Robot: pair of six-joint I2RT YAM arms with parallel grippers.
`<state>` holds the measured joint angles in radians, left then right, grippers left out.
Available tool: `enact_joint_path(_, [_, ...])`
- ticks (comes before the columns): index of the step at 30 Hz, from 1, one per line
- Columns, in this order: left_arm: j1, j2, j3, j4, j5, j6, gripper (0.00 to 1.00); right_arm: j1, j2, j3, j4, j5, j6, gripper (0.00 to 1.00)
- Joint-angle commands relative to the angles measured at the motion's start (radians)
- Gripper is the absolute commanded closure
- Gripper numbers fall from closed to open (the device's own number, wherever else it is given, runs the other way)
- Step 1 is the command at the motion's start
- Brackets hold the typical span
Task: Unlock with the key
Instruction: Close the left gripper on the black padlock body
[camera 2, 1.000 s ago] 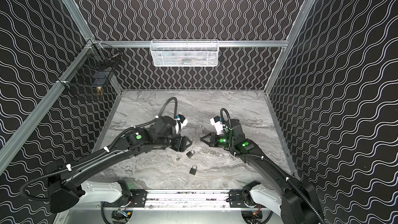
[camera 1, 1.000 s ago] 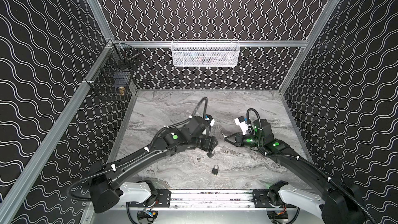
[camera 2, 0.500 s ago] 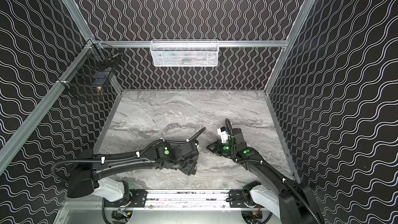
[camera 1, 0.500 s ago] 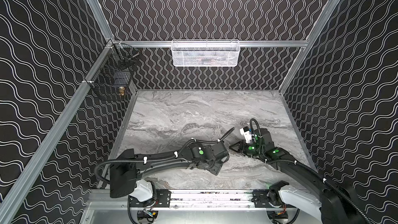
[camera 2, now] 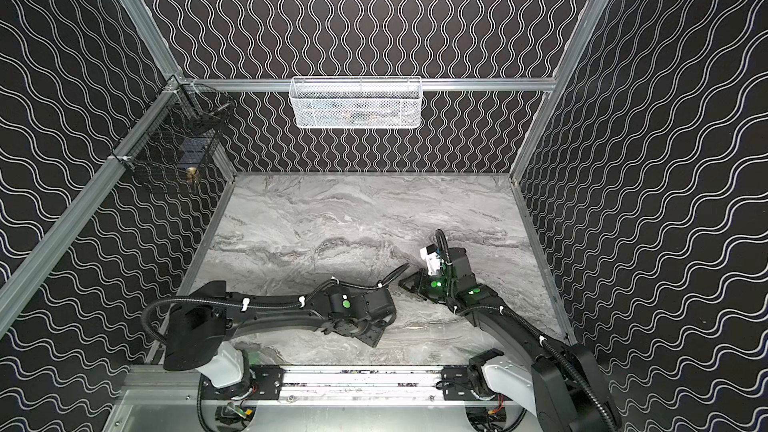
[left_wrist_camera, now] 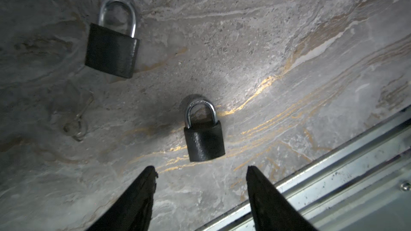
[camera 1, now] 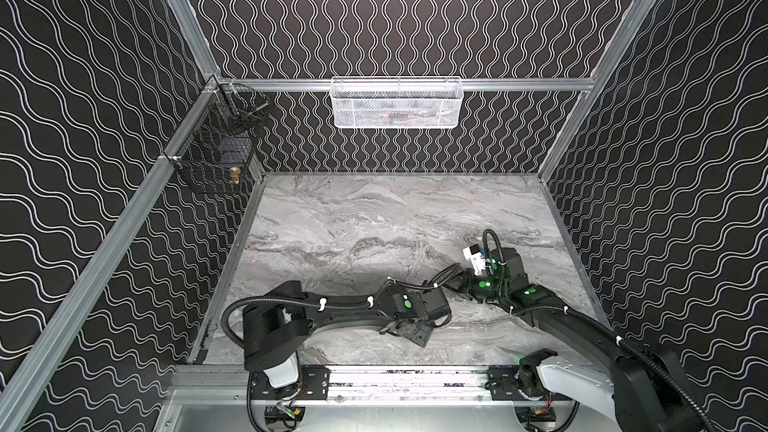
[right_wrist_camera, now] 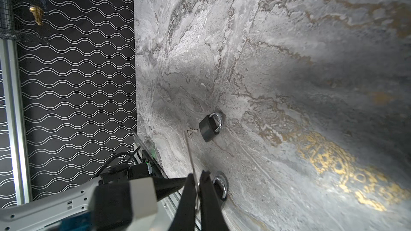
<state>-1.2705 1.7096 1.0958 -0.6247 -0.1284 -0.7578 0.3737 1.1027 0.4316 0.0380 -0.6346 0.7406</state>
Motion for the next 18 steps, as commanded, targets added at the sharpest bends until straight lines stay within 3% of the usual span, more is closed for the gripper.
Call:
enact_joint_path(1, [-0.009,0.039,0.020,0.016,-0.011,-0.063,0.34,-0.005,0.002,-0.012,0.056,-0.021,0.022,1.00])
enact_joint_path(7, [-0.018,0.058,0.012,-0.003,-0.070,-0.121,0.36,-0.017,-0.007,-0.030,0.063,-0.031,0.019,1.00])
enact_joint_path(18, [-0.017,0.102,0.011,0.031,-0.050,-0.142,0.44,-0.046,-0.006,-0.060,0.101,-0.065,0.025,1.00])
